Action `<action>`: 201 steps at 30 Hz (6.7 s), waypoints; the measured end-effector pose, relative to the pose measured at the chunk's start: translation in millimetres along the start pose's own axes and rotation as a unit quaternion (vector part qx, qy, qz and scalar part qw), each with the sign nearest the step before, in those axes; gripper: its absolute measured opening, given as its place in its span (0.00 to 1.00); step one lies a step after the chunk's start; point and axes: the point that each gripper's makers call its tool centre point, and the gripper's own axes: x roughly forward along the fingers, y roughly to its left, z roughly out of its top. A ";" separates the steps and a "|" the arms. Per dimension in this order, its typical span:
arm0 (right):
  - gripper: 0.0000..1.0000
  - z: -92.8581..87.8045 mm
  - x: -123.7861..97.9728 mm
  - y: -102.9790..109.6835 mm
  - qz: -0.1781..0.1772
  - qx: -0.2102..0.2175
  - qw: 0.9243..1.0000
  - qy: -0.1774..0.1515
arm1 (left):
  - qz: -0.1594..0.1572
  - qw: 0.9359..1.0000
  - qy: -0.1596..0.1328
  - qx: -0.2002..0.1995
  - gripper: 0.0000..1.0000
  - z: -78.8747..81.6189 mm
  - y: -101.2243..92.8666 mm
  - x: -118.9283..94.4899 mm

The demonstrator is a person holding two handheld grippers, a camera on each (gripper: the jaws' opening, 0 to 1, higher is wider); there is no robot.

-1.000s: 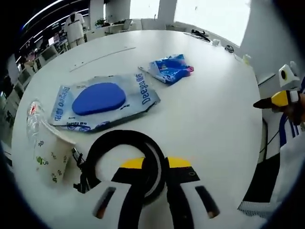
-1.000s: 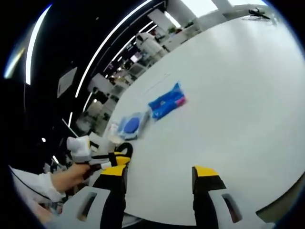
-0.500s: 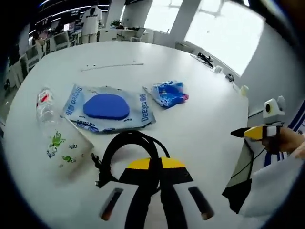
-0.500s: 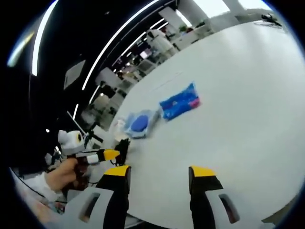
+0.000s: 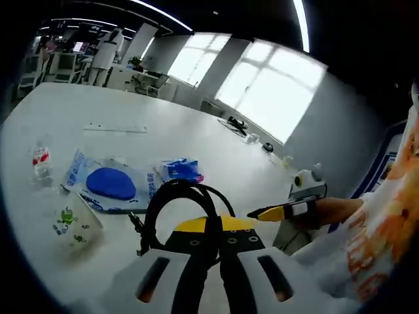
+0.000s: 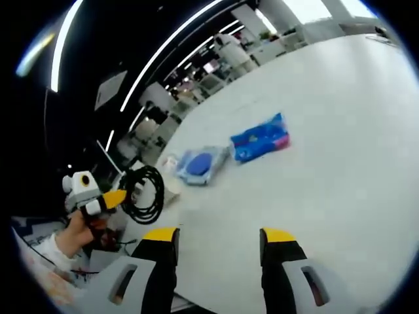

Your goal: Arrange the tabletop items into an orderly group along one side of the table until the central work area is clear of visible clutter.

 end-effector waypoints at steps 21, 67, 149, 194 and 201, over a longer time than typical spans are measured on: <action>0.17 13.0 30.7 103.0 0.178 0.098 0.979 0.006 | -0.230 0.965 -0.108 -0.061 0.00 22.8 -104.1 12.0; 0.07 17.0 -10.0 93.0 0.182 0.201 0.962 0.029 | -0.002 0.985 -0.124 -0.117 0.03 5.7 -9.0 7.3; 0.22 44.4 49.2 -84.4 -0.075 0.038 0.996 -0.017 | 0.122 0.949 -0.248 -0.153 0.46 -30.8 3.4 -71.6; 0.66 9.3 -28.5 -15.7 -0.056 0.043 0.993 -0.097 | 0.194 0.973 -0.107 -0.060 0.84 -57.3 47.6 -100.2; 0.65 0.2 -34.8 -4.0 -0.059 0.050 0.990 -0.115 | 0.171 0.978 -0.106 -0.047 0.82 -52.7 43.5 -115.8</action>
